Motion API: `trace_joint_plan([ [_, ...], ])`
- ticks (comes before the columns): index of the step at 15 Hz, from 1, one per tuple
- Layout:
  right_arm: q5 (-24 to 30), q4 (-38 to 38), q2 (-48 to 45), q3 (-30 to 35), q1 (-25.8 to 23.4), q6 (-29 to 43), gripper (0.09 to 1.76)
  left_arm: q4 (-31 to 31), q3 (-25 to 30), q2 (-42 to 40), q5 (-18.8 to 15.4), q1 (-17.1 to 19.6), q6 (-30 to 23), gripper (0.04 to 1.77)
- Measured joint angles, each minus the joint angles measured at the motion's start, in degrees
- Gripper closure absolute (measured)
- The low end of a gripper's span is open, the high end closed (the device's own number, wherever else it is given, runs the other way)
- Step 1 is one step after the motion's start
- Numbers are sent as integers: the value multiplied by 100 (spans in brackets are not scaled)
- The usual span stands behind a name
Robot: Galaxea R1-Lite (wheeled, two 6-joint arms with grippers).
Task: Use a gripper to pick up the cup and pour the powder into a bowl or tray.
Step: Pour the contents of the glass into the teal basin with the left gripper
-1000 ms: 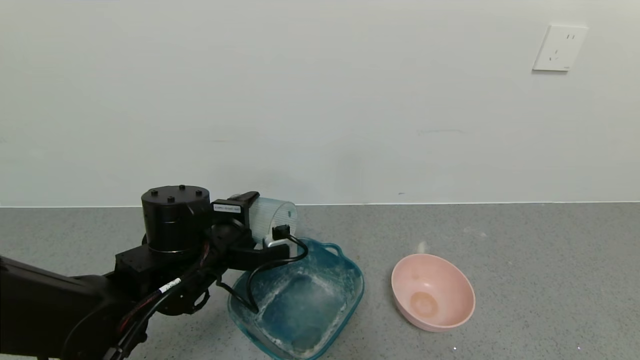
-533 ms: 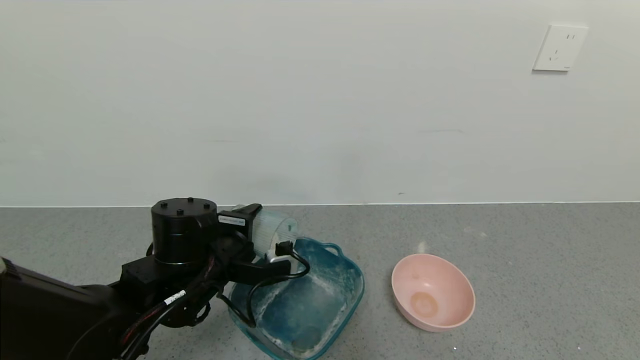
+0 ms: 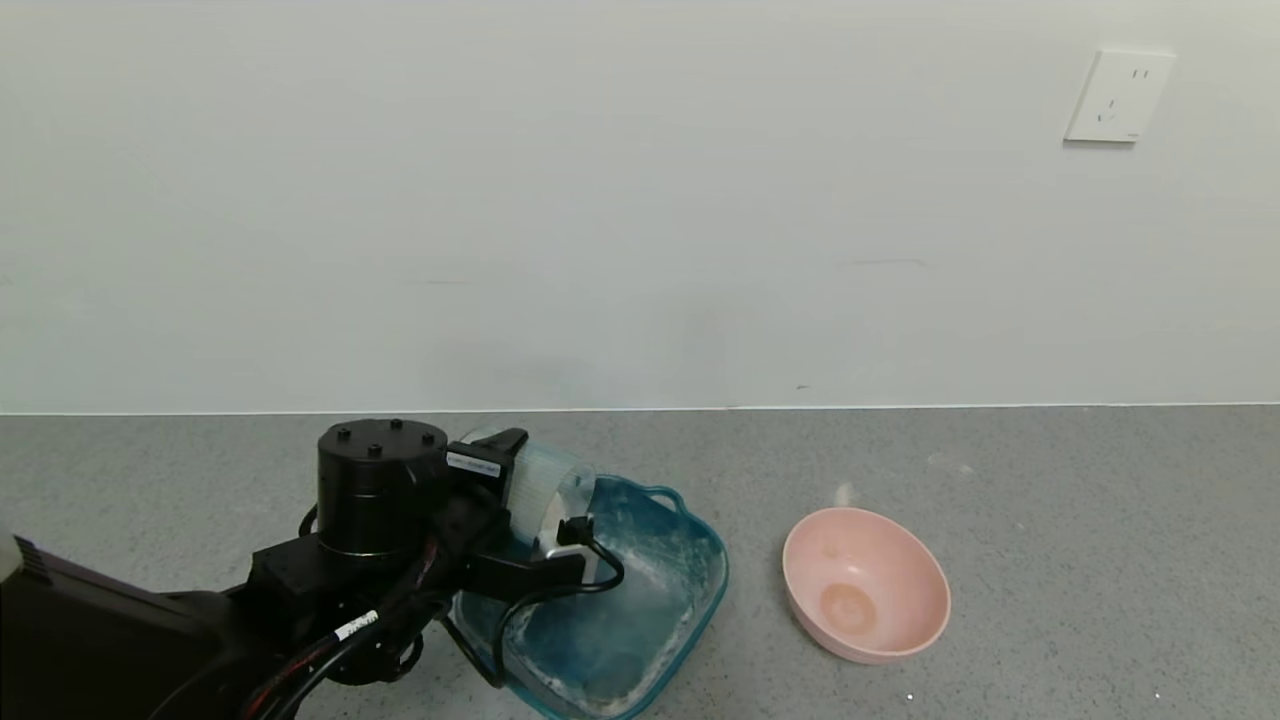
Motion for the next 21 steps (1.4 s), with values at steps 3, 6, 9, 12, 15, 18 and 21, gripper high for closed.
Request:
trace_joint_plan([
  [3,0,0,0,0,0,-1,14,0,0,-2,200,-61,180,54],
  [6,0,-2,0,0,5,-1,14,-2,9,-2,385,-155,339,54],
  [9,0,-2,0,0,0,-4,14,-6,6,-16,602,-227,541,54],
  [12,0,-2,0,0,5,-1,14,-9,-13,-27,752,-325,662,54],
  [15,-5,-2,0,0,2,-4,14,-6,-13,-27,809,-373,731,54],
  [18,0,-2,0,0,0,-1,14,-9,2,-29,873,-394,900,54],
  [21,0,-2,0,0,2,-4,14,-9,-30,-38,877,-408,911,54],
])
